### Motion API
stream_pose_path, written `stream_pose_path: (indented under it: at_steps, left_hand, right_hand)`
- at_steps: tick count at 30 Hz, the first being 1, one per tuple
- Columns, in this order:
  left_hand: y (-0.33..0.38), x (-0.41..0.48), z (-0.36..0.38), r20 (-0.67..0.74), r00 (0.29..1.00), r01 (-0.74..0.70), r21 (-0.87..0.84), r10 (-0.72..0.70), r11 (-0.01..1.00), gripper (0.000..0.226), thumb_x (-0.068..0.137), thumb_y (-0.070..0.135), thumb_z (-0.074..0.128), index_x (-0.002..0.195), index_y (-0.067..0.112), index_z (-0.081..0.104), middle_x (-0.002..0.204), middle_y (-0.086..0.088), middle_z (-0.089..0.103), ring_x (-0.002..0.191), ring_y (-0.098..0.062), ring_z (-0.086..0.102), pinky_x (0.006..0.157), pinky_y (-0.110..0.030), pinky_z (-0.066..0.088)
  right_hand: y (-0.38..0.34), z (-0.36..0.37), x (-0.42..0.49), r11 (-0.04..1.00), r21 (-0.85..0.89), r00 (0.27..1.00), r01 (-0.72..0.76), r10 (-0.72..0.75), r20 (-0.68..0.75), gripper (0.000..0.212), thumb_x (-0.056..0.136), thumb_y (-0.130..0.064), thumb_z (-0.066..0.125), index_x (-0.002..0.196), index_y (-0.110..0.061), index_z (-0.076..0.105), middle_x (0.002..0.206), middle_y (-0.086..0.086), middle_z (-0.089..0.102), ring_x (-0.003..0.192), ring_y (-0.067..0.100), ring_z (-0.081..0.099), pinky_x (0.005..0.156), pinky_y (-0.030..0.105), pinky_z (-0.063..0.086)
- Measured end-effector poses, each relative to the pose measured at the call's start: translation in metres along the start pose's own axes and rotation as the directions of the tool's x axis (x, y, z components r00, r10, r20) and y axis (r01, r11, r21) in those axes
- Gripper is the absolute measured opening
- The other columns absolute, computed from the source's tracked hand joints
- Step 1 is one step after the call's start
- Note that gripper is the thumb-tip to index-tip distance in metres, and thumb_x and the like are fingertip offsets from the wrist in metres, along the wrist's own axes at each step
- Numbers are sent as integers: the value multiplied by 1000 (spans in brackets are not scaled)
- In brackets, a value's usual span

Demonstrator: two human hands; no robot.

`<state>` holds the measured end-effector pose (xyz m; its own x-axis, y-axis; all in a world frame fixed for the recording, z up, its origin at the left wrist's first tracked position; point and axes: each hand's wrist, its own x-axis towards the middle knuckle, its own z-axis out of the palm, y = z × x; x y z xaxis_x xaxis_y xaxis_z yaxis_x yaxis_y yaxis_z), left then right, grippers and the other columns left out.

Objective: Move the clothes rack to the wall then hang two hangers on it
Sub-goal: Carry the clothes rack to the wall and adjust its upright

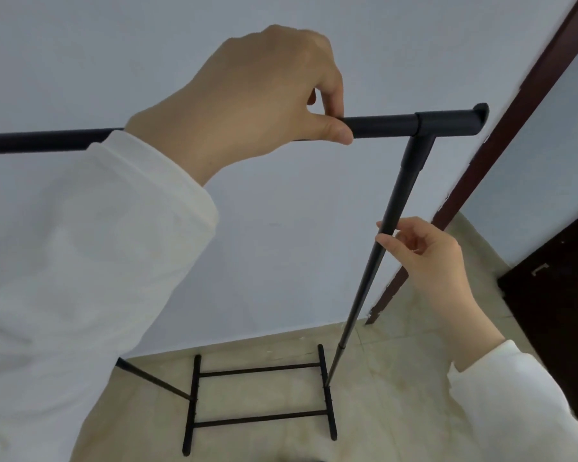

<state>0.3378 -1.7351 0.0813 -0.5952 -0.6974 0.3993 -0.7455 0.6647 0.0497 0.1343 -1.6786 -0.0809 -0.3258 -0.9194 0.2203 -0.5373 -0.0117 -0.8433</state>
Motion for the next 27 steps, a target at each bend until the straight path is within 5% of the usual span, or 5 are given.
stream_pose_path:
  at_steps: [27]
  left_hand:
    - [21,67,45,63,989,129,56,-132,990,25,77,52,57,87,31,66,97,12,52,87,-10,46,68,-31,29]
  right_hand:
    - [55,-12,74,994,111,995,-11,0,100,11,78,-22,67,89,-21,65,61,-5,45,55,-4,45,57,3,36]
